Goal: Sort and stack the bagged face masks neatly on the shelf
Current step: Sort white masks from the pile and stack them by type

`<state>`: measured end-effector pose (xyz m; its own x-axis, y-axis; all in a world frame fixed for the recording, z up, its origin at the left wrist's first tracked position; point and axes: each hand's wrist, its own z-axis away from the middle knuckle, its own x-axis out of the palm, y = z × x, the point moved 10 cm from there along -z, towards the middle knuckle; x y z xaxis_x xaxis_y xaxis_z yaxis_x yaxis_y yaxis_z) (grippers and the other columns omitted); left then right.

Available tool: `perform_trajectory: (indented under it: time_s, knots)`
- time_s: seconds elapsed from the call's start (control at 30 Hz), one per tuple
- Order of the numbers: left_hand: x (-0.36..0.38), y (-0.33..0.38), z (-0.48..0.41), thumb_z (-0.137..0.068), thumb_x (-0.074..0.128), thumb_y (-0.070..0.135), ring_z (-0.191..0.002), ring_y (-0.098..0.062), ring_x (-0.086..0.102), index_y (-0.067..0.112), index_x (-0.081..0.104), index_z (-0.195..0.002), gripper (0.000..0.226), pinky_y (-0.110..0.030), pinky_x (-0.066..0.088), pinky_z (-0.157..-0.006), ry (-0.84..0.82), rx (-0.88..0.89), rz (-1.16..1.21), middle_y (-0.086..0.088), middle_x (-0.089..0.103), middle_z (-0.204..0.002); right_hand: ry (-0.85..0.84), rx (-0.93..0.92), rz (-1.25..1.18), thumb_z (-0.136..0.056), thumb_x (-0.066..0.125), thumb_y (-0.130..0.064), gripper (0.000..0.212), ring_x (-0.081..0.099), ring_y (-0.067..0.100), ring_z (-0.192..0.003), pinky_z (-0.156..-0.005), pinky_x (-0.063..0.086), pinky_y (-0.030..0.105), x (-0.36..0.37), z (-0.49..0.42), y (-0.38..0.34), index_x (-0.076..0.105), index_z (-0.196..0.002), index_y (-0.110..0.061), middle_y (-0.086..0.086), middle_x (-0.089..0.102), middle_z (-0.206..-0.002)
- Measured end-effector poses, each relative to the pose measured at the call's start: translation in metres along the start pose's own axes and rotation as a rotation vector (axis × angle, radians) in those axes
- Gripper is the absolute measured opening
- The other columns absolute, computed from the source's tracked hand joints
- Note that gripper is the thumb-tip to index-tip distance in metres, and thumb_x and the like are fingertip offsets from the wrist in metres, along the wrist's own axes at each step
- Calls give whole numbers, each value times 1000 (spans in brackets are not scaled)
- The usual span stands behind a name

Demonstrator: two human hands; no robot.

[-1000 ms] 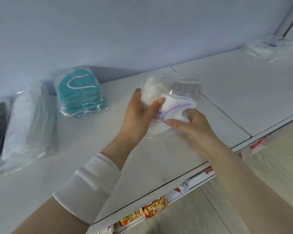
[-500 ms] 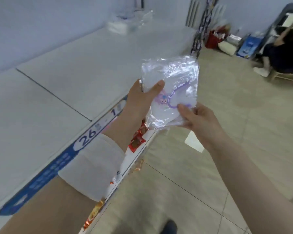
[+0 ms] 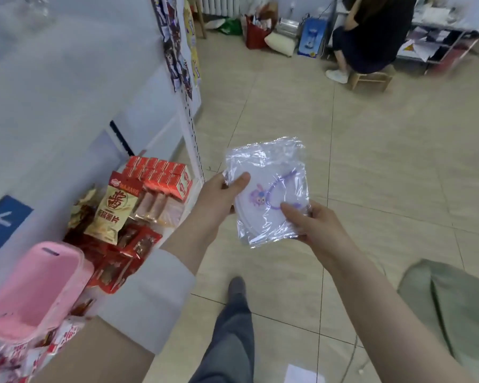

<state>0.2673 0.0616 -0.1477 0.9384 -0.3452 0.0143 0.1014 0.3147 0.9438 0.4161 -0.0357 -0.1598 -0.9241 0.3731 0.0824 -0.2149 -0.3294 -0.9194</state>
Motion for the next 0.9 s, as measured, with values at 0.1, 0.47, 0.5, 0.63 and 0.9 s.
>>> perform_trajectory:
  time_s: [0.1,0.47,0.5,0.63,0.9]
  knots:
    - [10,18,-55,-92,60,30,-96,-25,68,13,63,-105,22,-41,55,-87,34,-7,19,-13,69,-108,4,4,10,-86,64,-14,12,64,8,-62,-57,51,19,-8,-51,-26,65,-95,-7,1,68,-76]
    - [20,68,-199,-91,61,27,-84,-19,69,20,65,-93,8,-33,57,-75,128,-36,72,-6,71,-98,-26,88,41,-86,64,-13,16,66,11,-65,-58,53,19,-18,-211,-89,65,-99,-4,4,69,-78]
    - [16,69,-208,-91,61,27,-83,-18,69,22,65,-92,6,-32,57,-75,154,-40,86,-5,71,-95,-47,95,52,-86,64,-13,17,67,11,-66,-59,53,20,-16,-223,-91,65,-99,-3,3,69,-77]
    - [-8,70,-228,-90,62,28,-84,-17,70,26,65,-88,4,-30,58,-73,297,-48,131,0,72,-91,-180,117,141,-87,64,-15,18,67,12,-70,-62,54,22,7,-270,-101,65,-101,-4,6,70,-84]
    - [-86,87,-185,-88,64,32,-68,-11,67,21,64,-80,13,-22,53,-59,785,-16,220,3,70,-74,-602,56,333,-86,63,-11,23,64,26,-83,-76,56,40,110,-305,-142,65,-105,2,27,66,-102]
